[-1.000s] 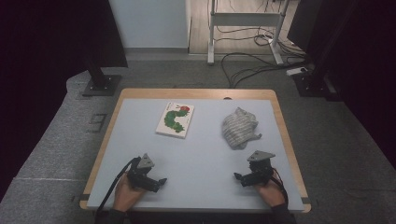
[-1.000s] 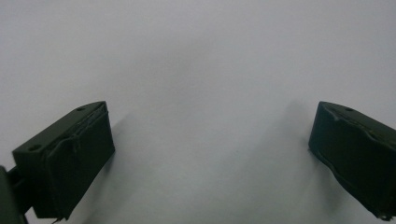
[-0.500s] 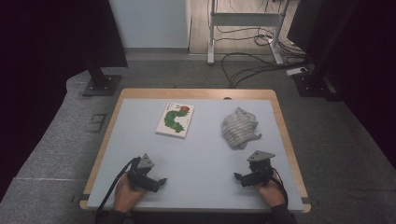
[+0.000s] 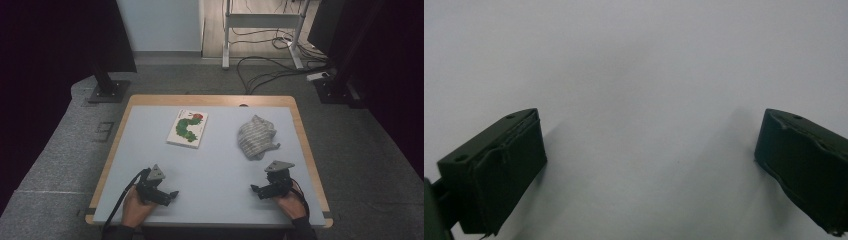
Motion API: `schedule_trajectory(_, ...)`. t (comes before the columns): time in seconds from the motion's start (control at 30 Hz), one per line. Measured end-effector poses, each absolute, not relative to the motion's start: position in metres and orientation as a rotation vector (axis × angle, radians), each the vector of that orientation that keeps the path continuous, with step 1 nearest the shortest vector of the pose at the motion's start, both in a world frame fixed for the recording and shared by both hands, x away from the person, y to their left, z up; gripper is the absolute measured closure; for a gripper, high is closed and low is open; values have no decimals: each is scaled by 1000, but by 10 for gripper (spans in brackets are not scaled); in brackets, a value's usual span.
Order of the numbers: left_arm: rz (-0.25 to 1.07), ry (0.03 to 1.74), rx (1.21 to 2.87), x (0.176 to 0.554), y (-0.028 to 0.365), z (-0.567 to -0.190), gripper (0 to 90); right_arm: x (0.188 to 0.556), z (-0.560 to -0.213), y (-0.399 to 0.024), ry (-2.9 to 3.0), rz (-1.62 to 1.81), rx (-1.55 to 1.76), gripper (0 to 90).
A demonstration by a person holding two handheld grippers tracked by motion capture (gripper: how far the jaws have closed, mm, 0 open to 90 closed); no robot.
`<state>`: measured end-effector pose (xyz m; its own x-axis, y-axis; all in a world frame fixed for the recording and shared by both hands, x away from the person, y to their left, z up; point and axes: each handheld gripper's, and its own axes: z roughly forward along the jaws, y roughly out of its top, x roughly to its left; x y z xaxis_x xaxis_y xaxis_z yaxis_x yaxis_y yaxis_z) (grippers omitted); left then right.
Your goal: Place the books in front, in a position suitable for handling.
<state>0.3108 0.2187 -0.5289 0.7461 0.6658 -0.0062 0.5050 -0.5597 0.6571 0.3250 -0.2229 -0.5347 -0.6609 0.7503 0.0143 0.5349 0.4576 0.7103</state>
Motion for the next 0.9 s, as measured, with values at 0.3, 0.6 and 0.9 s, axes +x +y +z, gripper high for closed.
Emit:
schedule_trajectory(0.3, 320, 875, 2288, 311, 219, -529, 0, 335, -521, -235, 2331, 1035, 1154, 0)
schedule_trajectory(0.6, 320, 874, 2289, 311, 219, -529, 0, 349, -509, -241, 2289, 1050, 1173, 0)
schedule_trajectory(0.9, 321, 876, 2288, 311, 219, -529, 0, 365, -499, -238, 2276, 1052, 1163, 0)
